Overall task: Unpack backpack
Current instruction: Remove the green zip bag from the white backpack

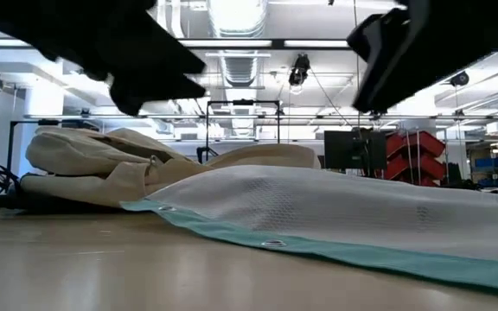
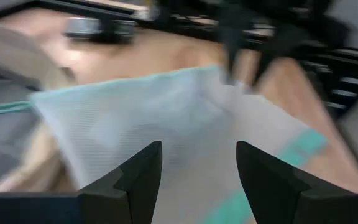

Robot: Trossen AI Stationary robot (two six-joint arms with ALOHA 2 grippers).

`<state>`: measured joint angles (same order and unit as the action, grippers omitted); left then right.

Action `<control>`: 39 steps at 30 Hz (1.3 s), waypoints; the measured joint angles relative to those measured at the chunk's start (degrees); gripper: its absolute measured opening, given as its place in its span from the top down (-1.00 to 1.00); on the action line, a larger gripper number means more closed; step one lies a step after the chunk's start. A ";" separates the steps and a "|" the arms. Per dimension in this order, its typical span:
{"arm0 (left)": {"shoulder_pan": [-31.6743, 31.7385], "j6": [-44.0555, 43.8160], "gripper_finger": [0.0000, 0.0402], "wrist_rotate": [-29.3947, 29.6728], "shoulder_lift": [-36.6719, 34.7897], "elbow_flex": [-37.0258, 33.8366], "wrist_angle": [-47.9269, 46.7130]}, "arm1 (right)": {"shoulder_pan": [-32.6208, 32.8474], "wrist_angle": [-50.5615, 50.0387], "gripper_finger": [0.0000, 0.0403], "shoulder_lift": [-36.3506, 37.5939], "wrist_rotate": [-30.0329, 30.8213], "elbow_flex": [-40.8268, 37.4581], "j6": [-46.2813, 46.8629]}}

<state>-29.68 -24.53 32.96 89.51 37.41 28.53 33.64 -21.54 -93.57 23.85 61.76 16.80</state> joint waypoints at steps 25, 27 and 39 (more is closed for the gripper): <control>4.71 -11.26 0.05 -0.57 20.74 4.24 2.78 | 1.74 -16.56 0.43 -0.32 -7.53 -10.51 14.03; 6.49 -10.34 0.05 -1.04 20.80 4.22 2.16 | 1.61 -10.97 0.45 -0.88 -8.41 -10.62 12.08; 16.72 2.47 0.05 1.16 -0.28 4.06 -20.08 | 1.49 -2.57 0.52 -0.28 -5.78 -5.92 1.11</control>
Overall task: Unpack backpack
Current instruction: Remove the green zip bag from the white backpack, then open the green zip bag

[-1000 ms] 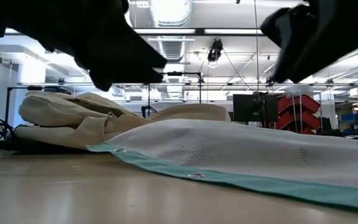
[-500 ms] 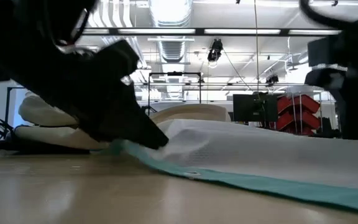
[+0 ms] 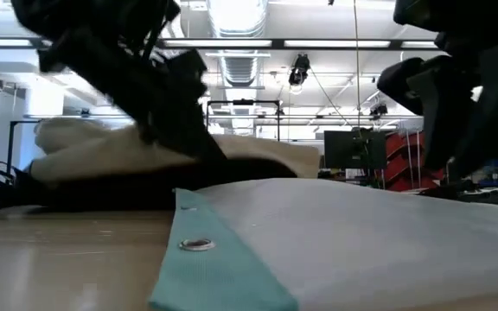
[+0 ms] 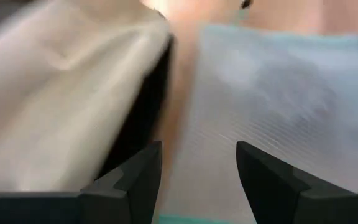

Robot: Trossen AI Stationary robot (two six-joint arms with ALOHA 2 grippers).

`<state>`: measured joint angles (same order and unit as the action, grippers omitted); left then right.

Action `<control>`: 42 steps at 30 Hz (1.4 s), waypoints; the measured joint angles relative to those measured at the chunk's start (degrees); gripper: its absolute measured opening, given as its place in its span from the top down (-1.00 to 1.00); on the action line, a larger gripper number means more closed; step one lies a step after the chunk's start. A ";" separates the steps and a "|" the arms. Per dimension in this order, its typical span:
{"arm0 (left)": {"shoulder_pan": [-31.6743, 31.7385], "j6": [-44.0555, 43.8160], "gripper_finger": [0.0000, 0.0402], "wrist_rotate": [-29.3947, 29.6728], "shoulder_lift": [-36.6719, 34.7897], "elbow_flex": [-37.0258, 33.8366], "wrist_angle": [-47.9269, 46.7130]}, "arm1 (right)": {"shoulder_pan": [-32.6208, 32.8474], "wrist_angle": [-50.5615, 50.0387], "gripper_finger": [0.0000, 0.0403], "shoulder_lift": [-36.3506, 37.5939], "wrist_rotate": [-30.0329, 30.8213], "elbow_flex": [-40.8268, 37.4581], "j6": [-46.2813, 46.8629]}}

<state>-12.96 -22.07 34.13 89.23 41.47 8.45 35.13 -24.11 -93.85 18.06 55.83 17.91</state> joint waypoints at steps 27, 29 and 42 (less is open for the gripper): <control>4.65 6.16 0.05 -5.47 22.87 22.22 8.71 | 0.99 -7.74 0.52 7.71 18.16 -3.80 6.58; 6.72 7.22 0.05 -7.73 24.76 25.84 5.51 | 0.04 -11.98 0.51 12.00 20.49 -5.90 8.65; 13.59 7.84 0.05 -18.63 36.88 38.13 -3.18 | -23.53 12.63 0.25 29.43 -3.80 -30.43 -9.43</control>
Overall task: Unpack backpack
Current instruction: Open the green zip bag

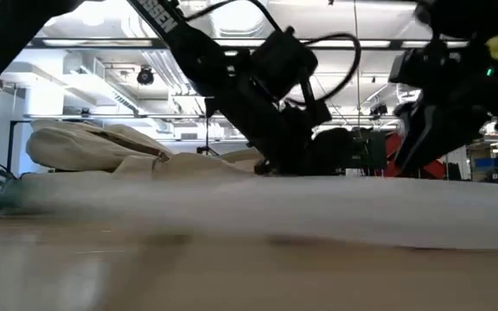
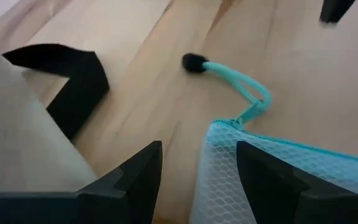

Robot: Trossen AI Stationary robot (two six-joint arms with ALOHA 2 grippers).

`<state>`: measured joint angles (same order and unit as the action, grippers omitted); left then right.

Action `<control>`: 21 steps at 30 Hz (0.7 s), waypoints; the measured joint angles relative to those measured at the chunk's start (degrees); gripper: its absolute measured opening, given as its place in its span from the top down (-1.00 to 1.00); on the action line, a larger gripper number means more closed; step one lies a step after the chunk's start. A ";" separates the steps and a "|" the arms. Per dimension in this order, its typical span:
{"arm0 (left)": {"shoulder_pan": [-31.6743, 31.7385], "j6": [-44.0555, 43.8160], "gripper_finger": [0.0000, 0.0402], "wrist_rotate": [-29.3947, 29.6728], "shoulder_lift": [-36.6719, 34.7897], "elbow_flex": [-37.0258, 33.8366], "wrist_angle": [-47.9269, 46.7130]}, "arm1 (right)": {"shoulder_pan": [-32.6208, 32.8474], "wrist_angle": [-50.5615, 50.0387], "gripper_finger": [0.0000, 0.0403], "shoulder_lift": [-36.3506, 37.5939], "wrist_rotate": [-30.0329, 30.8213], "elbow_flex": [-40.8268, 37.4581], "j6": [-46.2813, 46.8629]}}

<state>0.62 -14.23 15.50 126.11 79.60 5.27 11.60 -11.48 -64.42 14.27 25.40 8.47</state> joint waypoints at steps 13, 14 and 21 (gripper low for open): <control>0.41 1.76 0.05 -0.09 0.28 -1.24 -0.88 | -17.45 16.45 0.16 -5.80 -18.65 -2.56 -12.79; 0.41 1.80 0.05 -0.13 0.28 -1.25 -0.84 | -17.89 17.58 0.17 -7.11 -18.81 -2.49 -13.20; 0.41 2.02 0.05 -0.28 0.28 -1.32 -0.56 | -18.88 23.88 0.23 -18.11 -19.23 -2.12 -13.18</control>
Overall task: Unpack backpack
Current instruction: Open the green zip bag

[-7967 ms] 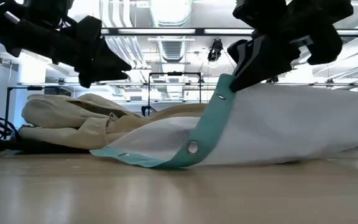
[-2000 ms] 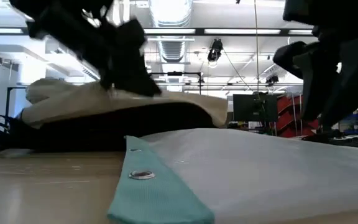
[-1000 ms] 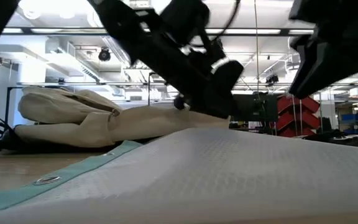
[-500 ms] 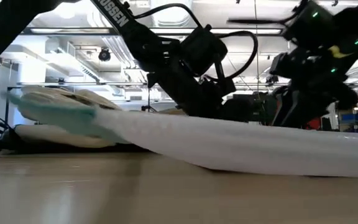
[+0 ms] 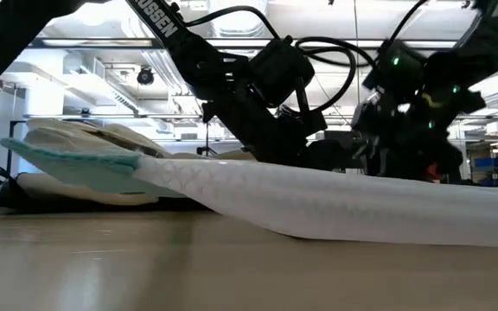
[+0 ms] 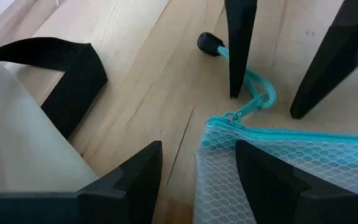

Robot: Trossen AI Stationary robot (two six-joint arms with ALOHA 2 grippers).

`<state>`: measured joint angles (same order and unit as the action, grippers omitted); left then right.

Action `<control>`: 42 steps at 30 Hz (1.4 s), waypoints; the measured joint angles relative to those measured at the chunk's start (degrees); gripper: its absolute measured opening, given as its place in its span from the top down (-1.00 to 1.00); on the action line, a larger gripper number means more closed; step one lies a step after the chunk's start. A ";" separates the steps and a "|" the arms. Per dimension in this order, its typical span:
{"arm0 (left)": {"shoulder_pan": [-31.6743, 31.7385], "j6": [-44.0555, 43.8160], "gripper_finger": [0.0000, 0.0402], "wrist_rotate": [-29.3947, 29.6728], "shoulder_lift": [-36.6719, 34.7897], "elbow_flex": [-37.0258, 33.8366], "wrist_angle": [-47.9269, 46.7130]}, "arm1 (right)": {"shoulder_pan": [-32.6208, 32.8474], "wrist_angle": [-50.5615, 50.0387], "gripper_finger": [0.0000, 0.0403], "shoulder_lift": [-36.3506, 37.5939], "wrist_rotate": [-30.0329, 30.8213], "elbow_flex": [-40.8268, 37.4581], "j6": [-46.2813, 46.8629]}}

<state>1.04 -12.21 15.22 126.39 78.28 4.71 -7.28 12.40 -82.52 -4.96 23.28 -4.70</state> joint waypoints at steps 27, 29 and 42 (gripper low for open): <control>1.83 2.39 0.05 0.04 1.20 0.68 8.11 | 1.15 -5.64 1.00 0.30 8.40 -0.19 4.71; 2.07 1.52 0.05 0.04 2.43 0.75 8.85 | 1.15 -5.78 1.00 0.23 8.40 -0.19 4.81; 3.30 -0.76 0.05 0.26 4.07 1.07 5.22 | 8.69 -15.53 1.00 3.10 10.27 2.31 10.89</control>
<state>4.34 -12.97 15.48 130.45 79.35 9.93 1.41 -3.13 -79.42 5.31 25.59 6.19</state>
